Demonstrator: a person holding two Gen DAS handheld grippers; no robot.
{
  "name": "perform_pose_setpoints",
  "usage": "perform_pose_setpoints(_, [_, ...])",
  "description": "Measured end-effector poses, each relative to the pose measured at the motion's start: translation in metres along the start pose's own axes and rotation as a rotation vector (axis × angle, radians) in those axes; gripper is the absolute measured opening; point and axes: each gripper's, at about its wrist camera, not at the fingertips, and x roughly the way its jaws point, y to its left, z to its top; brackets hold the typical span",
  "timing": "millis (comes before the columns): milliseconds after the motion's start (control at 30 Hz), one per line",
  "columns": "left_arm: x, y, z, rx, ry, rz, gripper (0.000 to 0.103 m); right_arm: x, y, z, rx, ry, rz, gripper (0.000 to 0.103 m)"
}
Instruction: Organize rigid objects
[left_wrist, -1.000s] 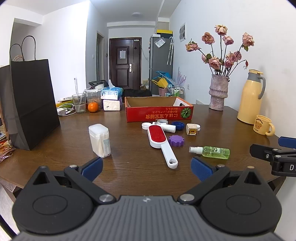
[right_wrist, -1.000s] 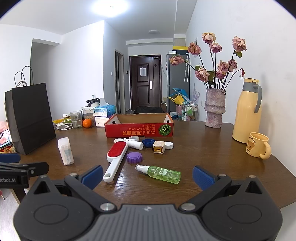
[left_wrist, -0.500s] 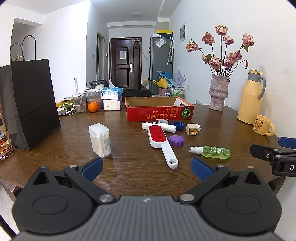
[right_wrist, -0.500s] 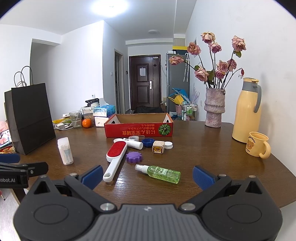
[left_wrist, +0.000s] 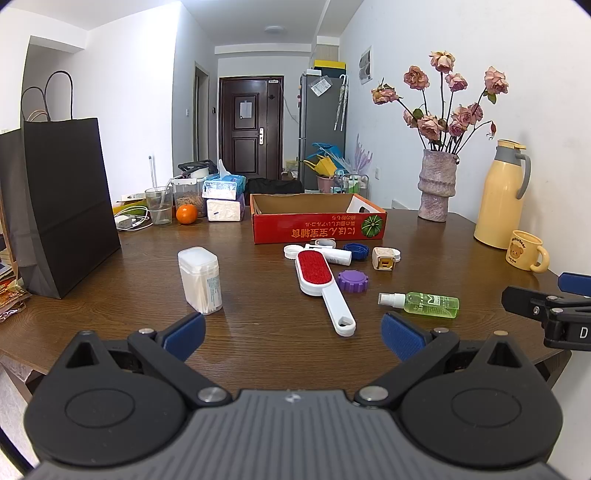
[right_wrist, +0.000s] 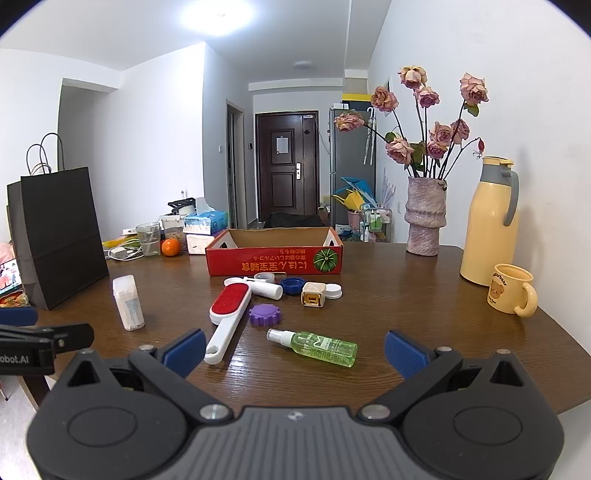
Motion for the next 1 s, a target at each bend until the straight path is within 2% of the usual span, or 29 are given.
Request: perform_pose_setpoints(1000, [-0.0002, 0.0012, 0.0007, -0.003, -0.002, 0.001, 0.103, -0.0016, -0.0017, 0.0002, -0.002, -0.002, -0.003, 0.103])
